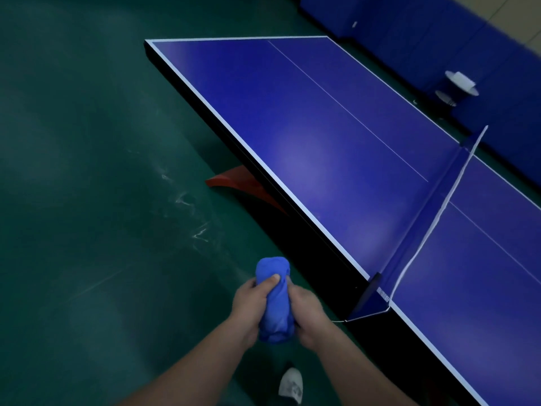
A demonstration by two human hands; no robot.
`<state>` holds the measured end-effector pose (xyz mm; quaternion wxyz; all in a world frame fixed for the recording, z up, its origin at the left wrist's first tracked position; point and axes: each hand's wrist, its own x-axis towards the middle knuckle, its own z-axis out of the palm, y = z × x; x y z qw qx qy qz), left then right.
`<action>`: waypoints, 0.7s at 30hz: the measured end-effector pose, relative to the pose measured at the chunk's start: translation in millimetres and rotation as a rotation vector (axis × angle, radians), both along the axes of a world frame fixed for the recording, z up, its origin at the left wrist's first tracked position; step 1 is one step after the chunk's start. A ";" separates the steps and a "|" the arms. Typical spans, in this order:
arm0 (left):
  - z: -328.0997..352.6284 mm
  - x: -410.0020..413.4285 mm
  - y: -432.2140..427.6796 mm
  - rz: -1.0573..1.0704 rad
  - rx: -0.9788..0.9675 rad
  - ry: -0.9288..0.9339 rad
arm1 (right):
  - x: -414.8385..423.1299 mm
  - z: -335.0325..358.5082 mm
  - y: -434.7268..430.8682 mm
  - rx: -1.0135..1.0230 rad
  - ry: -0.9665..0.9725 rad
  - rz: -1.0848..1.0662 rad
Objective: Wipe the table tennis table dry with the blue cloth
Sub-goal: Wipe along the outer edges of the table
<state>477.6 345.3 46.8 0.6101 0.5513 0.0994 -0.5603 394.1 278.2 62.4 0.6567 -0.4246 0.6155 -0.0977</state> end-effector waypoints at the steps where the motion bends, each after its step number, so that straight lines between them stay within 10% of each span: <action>1: -3.7 -3.5 -1.2 0.017 0.030 -0.047 | -2.5 -3.0 -2.4 -0.068 0.075 0.069; 8: 0.5 -19.1 -24.4 0.129 0.213 -0.373 | -15.9 -6.5 -18.7 -0.734 0.188 0.284; 21: 8.7 -101.9 -173.3 0.272 0.028 -0.315 | -70.4 -11.8 -164.3 -0.371 0.089 0.342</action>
